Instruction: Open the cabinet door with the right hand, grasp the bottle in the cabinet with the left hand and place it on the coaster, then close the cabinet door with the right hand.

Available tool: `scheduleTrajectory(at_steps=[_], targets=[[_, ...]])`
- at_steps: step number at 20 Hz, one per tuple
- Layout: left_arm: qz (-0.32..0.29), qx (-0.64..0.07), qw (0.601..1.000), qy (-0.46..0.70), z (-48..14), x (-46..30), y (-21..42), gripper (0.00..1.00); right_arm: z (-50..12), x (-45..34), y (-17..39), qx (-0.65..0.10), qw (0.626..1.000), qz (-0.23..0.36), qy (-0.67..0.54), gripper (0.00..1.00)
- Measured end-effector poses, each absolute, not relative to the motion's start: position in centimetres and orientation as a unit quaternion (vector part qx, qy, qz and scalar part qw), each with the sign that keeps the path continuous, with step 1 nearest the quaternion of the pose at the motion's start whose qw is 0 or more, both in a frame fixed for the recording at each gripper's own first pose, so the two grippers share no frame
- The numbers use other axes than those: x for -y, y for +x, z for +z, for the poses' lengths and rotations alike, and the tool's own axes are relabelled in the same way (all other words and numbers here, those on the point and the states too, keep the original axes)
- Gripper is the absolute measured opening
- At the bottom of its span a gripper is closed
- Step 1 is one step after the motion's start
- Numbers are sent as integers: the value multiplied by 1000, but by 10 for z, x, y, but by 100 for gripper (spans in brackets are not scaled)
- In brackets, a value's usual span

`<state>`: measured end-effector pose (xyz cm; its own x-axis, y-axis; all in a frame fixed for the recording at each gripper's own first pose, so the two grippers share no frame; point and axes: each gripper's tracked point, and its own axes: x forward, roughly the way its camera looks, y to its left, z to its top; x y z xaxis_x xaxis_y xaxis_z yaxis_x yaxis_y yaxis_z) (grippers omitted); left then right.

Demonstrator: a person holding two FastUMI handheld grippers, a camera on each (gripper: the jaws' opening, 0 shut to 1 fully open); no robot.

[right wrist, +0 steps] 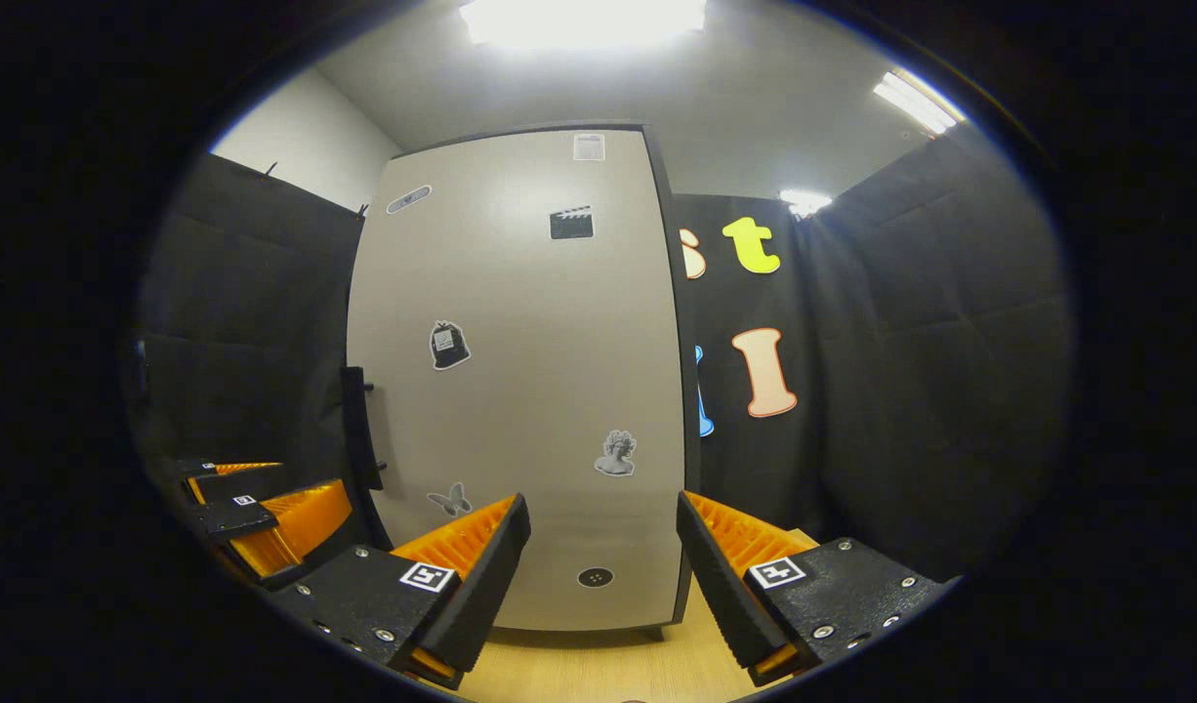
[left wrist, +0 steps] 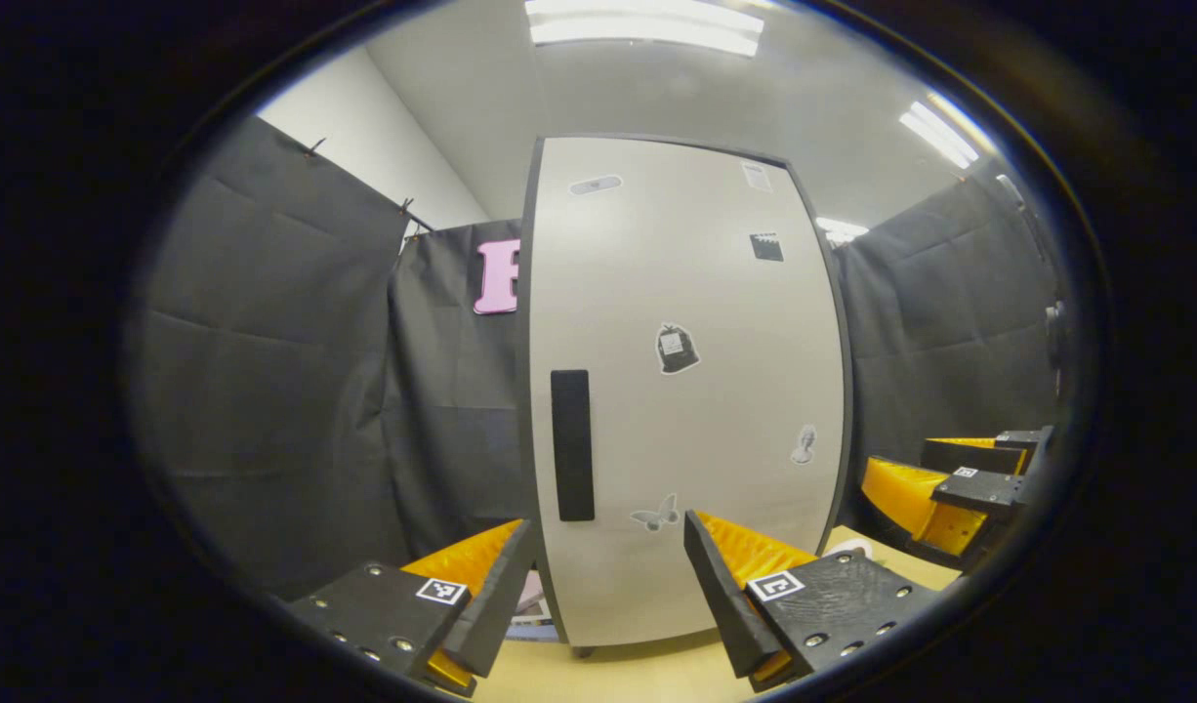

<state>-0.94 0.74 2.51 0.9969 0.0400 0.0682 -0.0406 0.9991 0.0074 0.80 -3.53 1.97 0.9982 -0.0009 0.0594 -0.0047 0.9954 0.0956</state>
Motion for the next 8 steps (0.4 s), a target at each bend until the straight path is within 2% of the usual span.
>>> scheduleTrajectory(at_steps=[8], targets=[[-28, -6, 999, -23, 3, 15, -6, 88, 32, 43, 7, 50, 998, -7, 40, 93]])
